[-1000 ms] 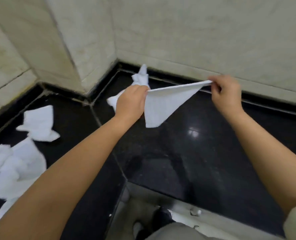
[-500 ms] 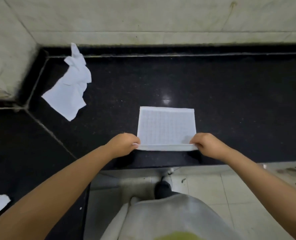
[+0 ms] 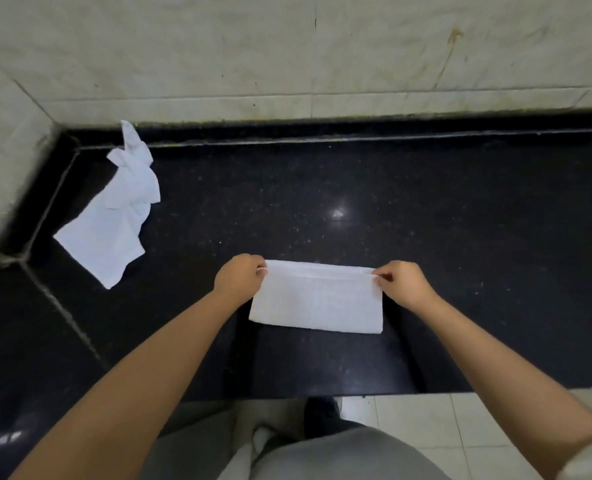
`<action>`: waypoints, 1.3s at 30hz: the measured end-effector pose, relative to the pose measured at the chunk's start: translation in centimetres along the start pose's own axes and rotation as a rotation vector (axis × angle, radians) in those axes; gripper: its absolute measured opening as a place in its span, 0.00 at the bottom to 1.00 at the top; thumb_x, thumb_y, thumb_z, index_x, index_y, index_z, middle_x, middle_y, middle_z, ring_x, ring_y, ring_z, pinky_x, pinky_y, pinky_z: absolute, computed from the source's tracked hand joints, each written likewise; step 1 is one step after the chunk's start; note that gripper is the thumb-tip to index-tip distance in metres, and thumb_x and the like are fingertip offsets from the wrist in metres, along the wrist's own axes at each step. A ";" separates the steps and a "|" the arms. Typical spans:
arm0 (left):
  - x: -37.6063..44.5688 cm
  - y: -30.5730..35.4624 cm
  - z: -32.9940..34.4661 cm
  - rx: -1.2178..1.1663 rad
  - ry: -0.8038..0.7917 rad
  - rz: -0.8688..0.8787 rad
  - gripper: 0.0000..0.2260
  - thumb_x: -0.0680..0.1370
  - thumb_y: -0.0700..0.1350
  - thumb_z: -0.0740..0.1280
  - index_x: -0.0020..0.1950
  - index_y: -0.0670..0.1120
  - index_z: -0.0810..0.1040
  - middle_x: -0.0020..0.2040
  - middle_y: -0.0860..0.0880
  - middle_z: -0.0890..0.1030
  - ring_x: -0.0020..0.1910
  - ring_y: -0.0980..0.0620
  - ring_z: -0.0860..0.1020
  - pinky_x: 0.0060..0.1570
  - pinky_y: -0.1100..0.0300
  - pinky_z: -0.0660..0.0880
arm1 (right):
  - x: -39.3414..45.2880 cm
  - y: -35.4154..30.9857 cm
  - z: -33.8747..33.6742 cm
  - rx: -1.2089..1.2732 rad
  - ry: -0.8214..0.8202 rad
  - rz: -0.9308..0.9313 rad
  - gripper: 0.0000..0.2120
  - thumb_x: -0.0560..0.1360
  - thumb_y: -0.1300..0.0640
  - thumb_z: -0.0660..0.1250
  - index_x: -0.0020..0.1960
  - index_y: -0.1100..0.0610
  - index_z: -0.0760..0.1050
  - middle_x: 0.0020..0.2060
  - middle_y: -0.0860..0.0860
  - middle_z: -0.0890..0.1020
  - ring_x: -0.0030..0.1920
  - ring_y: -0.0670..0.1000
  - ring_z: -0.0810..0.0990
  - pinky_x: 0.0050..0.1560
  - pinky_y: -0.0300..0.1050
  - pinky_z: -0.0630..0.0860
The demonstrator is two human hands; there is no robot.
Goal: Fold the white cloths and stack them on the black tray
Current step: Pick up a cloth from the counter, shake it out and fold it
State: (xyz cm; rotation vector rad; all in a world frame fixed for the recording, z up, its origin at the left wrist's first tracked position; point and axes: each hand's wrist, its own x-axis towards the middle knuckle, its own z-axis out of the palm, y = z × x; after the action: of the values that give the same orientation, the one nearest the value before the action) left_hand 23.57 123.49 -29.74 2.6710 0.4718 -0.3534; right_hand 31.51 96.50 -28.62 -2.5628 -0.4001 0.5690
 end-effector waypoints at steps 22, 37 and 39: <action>2.5 -0.1 0.4 0.213 -0.005 0.149 0.09 0.78 0.38 0.59 0.54 0.38 0.77 0.52 0.40 0.75 0.52 0.43 0.75 0.44 0.56 0.70 | 2.5 -0.4 0.7 -0.107 0.086 -0.041 0.12 0.69 0.71 0.60 0.51 0.65 0.76 0.48 0.61 0.80 0.51 0.60 0.76 0.45 0.45 0.70; -3.7 -4.4 3.5 0.332 0.004 0.632 0.09 0.67 0.49 0.68 0.38 0.44 0.81 0.38 0.47 0.82 0.36 0.46 0.81 0.33 0.58 0.76 | -5.6 4.2 6.4 -0.229 0.268 -0.149 0.10 0.58 0.70 0.74 0.37 0.61 0.82 0.40 0.58 0.83 0.42 0.63 0.82 0.42 0.57 0.76; -3.7 -4.3 3.4 0.294 0.012 0.600 0.14 0.71 0.51 0.61 0.39 0.44 0.82 0.39 0.47 0.82 0.37 0.47 0.81 0.35 0.58 0.77 | -6.1 3.8 5.9 -0.159 0.326 -0.086 0.06 0.63 0.66 0.72 0.40 0.62 0.82 0.42 0.59 0.83 0.44 0.64 0.81 0.45 0.59 0.75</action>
State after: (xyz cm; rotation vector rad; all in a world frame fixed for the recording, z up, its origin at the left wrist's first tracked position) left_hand 18.01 124.71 -33.07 2.9248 -0.4133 -0.2352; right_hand 24.19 93.37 -33.29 -2.7106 -0.4512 0.0861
